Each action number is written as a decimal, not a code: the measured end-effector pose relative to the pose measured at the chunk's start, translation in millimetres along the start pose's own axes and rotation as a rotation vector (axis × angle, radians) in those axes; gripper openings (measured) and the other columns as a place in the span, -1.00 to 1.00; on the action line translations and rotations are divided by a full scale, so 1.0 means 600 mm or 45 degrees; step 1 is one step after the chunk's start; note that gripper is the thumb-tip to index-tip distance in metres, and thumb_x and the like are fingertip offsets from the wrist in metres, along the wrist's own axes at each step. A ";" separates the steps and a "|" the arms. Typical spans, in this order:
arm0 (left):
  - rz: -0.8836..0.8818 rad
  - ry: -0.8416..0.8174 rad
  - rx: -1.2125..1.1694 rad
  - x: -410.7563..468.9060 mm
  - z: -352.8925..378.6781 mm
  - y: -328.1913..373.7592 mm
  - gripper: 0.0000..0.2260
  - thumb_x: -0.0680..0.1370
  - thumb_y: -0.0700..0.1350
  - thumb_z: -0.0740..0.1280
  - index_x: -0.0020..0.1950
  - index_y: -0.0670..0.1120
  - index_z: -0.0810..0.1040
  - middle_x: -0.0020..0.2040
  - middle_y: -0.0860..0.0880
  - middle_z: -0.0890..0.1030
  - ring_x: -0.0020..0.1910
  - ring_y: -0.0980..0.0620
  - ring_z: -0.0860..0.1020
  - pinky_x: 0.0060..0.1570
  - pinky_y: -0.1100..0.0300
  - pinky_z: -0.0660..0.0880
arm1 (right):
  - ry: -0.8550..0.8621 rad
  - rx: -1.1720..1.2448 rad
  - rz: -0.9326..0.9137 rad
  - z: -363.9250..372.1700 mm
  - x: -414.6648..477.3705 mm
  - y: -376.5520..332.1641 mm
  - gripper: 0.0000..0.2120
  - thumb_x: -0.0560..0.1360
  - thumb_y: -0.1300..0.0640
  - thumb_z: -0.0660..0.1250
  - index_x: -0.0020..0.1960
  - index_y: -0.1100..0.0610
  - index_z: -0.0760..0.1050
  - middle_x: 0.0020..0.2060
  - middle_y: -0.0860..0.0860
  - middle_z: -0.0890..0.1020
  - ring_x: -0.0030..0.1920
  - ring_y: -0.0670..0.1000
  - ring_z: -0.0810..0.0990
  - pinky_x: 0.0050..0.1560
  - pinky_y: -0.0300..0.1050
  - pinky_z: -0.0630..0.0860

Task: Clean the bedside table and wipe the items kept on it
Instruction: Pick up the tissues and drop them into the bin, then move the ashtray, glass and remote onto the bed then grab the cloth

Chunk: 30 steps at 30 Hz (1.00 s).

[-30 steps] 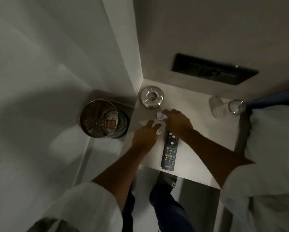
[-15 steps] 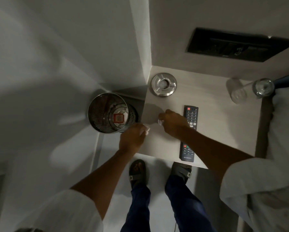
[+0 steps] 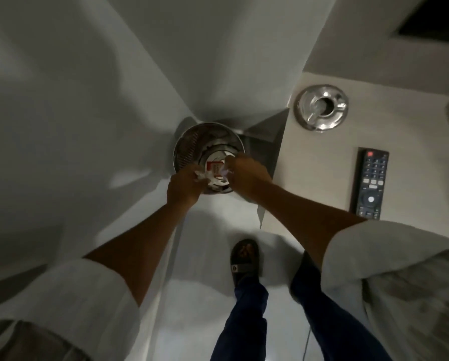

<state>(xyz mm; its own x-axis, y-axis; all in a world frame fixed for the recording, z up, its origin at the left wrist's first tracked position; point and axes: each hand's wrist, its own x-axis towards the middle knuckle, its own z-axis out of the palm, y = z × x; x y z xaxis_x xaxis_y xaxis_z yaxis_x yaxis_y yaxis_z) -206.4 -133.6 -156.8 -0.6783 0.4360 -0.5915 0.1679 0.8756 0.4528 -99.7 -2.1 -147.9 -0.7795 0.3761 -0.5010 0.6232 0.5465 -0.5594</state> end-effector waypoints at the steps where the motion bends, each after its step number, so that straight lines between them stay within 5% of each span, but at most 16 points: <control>1: -0.034 -0.044 -0.051 0.009 0.002 -0.007 -0.55 0.44 0.05 0.49 0.27 -0.02 0.51 0.10 -0.12 0.66 -0.06 -0.12 0.66 -0.08 0.05 0.60 | 0.005 0.016 -0.003 0.006 0.002 0.002 -0.69 0.53 0.08 0.30 0.26 0.11 0.47 0.22 0.15 0.52 0.14 0.17 0.57 0.13 0.11 0.55; 3: -0.064 -0.120 -0.038 0.013 0.001 -0.014 -0.49 0.43 0.13 0.47 0.33 0.04 0.45 0.09 -0.12 0.66 -0.14 -0.12 0.66 -0.15 0.04 0.62 | -0.013 0.034 0.017 0.008 -0.006 0.007 -0.59 0.50 0.12 0.35 0.32 0.12 0.40 0.27 0.18 0.48 0.16 0.21 0.56 0.13 0.14 0.55; 5: 0.069 -0.129 0.173 0.021 0.006 -0.021 -0.51 0.49 0.19 0.36 0.34 -0.01 0.44 0.17 -0.14 0.63 0.08 -0.18 0.62 0.11 -0.06 0.57 | 0.010 0.013 0.045 -0.005 -0.022 0.016 -0.51 0.46 0.13 0.38 0.34 0.11 0.35 0.27 0.18 0.44 0.12 0.23 0.56 0.09 0.15 0.57; 7: 0.252 -0.121 0.339 0.032 0.014 -0.015 -0.50 0.54 0.25 0.18 0.29 -0.08 0.46 0.19 -0.12 0.61 0.17 -0.13 0.58 0.21 0.11 0.47 | 0.112 0.032 0.132 -0.029 -0.040 0.026 -0.55 0.46 0.14 0.35 0.31 0.09 0.33 0.21 0.17 0.43 0.03 0.25 0.58 0.03 0.15 0.57; 10: 0.472 -0.022 0.419 0.040 0.027 0.075 -0.74 0.63 0.00 0.18 0.19 -0.11 0.52 -0.01 -0.10 0.61 -0.10 0.01 0.59 -0.11 0.42 0.36 | 0.433 0.226 0.326 -0.089 -0.084 0.056 -0.71 0.51 0.17 0.22 0.22 0.15 0.34 0.09 0.18 0.46 -0.08 0.28 0.57 -0.05 0.20 0.57; 14: 0.977 0.202 0.435 0.014 0.058 0.232 -0.73 0.55 -0.16 0.23 0.22 -0.07 0.55 0.06 -0.11 0.64 -0.05 -0.15 0.60 -0.15 0.04 0.52 | 0.749 0.240 0.613 -0.143 -0.157 0.126 -0.74 0.48 0.18 0.23 0.16 0.17 0.35 0.10 0.16 0.47 -0.02 0.25 0.56 -0.19 0.05 0.50; 18: 1.253 0.120 0.705 0.017 0.113 0.369 -0.61 0.48 -0.10 0.31 0.31 -0.12 0.49 0.25 -0.18 0.55 0.18 -0.22 0.51 0.10 -0.14 0.53 | 0.683 0.192 1.016 -0.148 -0.236 0.200 -0.55 0.45 0.06 0.30 0.28 0.14 0.27 0.15 0.16 0.44 0.16 0.22 0.45 -0.01 0.16 0.49; 20: 1.228 0.034 0.881 0.026 0.137 0.411 -0.43 0.48 0.00 0.37 0.46 -0.11 0.33 0.48 -0.19 0.35 0.42 -0.22 0.34 0.37 -0.16 0.34 | 0.502 0.187 1.114 -0.136 -0.262 0.226 -0.44 0.40 -0.01 0.39 0.29 0.11 0.23 0.17 0.14 0.44 0.18 0.20 0.44 0.06 0.18 0.46; 23: 0.900 -0.063 0.793 0.049 0.172 0.436 -0.23 0.51 0.12 0.35 0.59 -0.08 0.04 0.59 -0.22 0.09 0.55 -0.25 0.11 0.49 -0.16 0.15 | 0.381 0.259 1.158 -0.115 -0.283 0.242 -0.34 0.37 0.01 0.45 0.34 0.08 0.18 0.22 0.15 0.45 0.22 0.20 0.43 0.13 0.19 0.45; 26: 0.641 -0.058 0.654 0.059 0.191 0.441 -0.14 0.47 0.18 0.39 0.60 -0.05 -0.01 0.57 -0.26 0.10 0.52 -0.31 0.14 0.49 -0.15 0.15 | 0.419 0.276 1.111 -0.099 -0.289 0.242 -0.29 0.40 0.06 0.43 0.39 0.04 0.09 0.22 0.18 0.49 0.19 0.22 0.47 0.11 0.22 0.50; 30: 0.617 -0.030 0.691 0.024 0.198 0.436 -0.10 0.39 0.16 0.47 0.58 -0.04 0.07 0.52 -0.24 0.22 0.50 -0.29 0.17 0.45 -0.20 0.21 | 0.443 0.292 1.050 -0.088 -0.313 0.255 -0.25 0.40 0.10 0.43 0.41 0.03 0.04 0.21 0.19 0.49 0.16 0.22 0.49 0.02 0.19 0.56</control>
<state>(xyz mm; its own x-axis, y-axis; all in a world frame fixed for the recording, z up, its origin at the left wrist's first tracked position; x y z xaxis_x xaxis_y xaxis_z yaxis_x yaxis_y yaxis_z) -87.3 126.7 -125.8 -0.4234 0.7998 -0.4255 0.7807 0.5604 0.2764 138.8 50.2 -104.7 -0.0354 0.8043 -0.5932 0.9579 -0.1419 -0.2497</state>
